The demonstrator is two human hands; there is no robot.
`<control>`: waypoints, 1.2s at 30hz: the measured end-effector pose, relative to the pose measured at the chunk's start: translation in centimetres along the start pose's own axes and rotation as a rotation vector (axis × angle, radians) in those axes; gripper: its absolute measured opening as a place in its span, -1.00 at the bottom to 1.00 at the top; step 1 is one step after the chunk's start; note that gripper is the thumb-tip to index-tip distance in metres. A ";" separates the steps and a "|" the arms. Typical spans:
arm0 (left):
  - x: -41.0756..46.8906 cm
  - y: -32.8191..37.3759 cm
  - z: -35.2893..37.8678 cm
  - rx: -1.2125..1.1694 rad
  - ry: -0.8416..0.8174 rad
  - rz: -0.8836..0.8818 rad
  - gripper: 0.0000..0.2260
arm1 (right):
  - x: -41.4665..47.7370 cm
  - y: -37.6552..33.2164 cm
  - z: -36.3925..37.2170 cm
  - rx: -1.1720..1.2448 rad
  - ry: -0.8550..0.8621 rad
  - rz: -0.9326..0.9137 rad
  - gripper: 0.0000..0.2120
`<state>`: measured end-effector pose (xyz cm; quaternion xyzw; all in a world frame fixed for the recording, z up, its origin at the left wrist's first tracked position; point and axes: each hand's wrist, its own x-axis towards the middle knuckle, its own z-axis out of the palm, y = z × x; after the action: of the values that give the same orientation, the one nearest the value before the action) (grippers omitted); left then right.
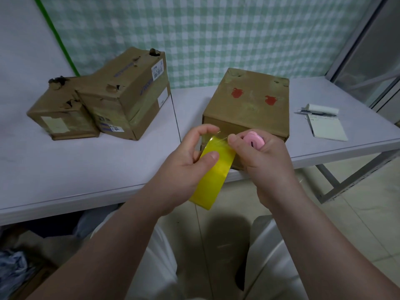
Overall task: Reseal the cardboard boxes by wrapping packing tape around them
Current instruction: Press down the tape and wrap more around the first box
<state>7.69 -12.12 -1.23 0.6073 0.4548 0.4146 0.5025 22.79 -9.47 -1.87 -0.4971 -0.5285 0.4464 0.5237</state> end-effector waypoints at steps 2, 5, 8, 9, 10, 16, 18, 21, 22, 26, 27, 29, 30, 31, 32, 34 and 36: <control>0.0 0.1 0.0 -0.015 -0.002 -0.026 -0.78 | 0.0 0.0 -0.1 -0.011 0.004 -0.009 -0.90; 0.1 0.1 -0.1 0.011 -0.008 -0.044 -0.80 | -0.1 -0.1 -0.1 -0.018 0.013 -0.023 -0.91; 0.3 0.1 -0.2 0.028 -0.015 -0.039 -0.84 | -0.1 -0.2 -0.1 -0.026 0.015 -0.035 -0.91; 0.2 0.2 -0.2 0.034 -0.018 -0.033 -0.83 | 0.0 -0.3 -0.1 -0.024 0.017 -0.041 -0.91; 0.2 0.3 -0.1 0.028 -0.017 -0.026 -0.82 | 0.0 -0.3 -0.1 -0.021 0.021 -0.046 -0.90; 0.0 0.7 0.3 -0.005 0.029 0.048 -0.62 | 0.0 -0.2 -0.2 0.006 0.036 -0.047 -0.88; -0.1 0.4 0.4 0.010 0.027 0.070 -0.64 | 0.0 -0.2 -0.1 0.031 0.040 -0.026 -0.87; 0.0 0.1 0.6 0.055 0.007 0.093 -0.77 | 0.0 -0.4 -0.1 0.047 0.056 -0.014 -0.86; 0.0 0.0 0.5 0.067 0.003 0.097 -0.80 | -0.1 -0.4 -0.1 0.048 0.060 -0.015 -0.85; -0.2 0.2 0.4 0.064 -0.005 0.110 -0.78 | -0.1 -0.6 -0.1 0.024 0.062 -0.023 -0.88; -0.2 0.3 0.3 0.064 -0.004 0.099 -0.77 | -0.2 -0.7 -0.2 0.024 0.062 -0.024 -0.89; -0.1 0.2 0.3 0.052 0.000 0.081 -0.78 | -0.3 -0.8 -0.2 0.023 0.055 -0.039 -0.88; -0.1 0.1 0.2 0.050 0.000 0.081 -0.80 | -0.4 -0.7 -0.2 0.019 0.054 -0.053 -0.86; 0.0 0.0 0.1 0.053 0.000 0.079 -0.81 | -0.4 -0.7 -0.2 0.008 0.057 -0.071 -0.83; 0.0 -0.1 0.1 0.055 -0.002 0.073 -0.80 | -0.4 -0.7 -0.3 -0.002 0.062 -0.085 -0.80; 0.1 -0.2 0.0 0.045 -0.010 0.067 -0.80 | -0.3 -0.6 -0.2 -0.013 0.065 -0.098 -0.83; 0.1 -0.2 -0.1 0.031 -0.026 0.072 -0.82 | -0.3 -0.6 -0.2 -0.047 0.070 -0.118 -0.87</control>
<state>7.60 -12.01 -1.46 0.6363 0.4325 0.4173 0.4836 22.92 -9.81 -1.26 -0.4925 -0.5487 0.3845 0.5555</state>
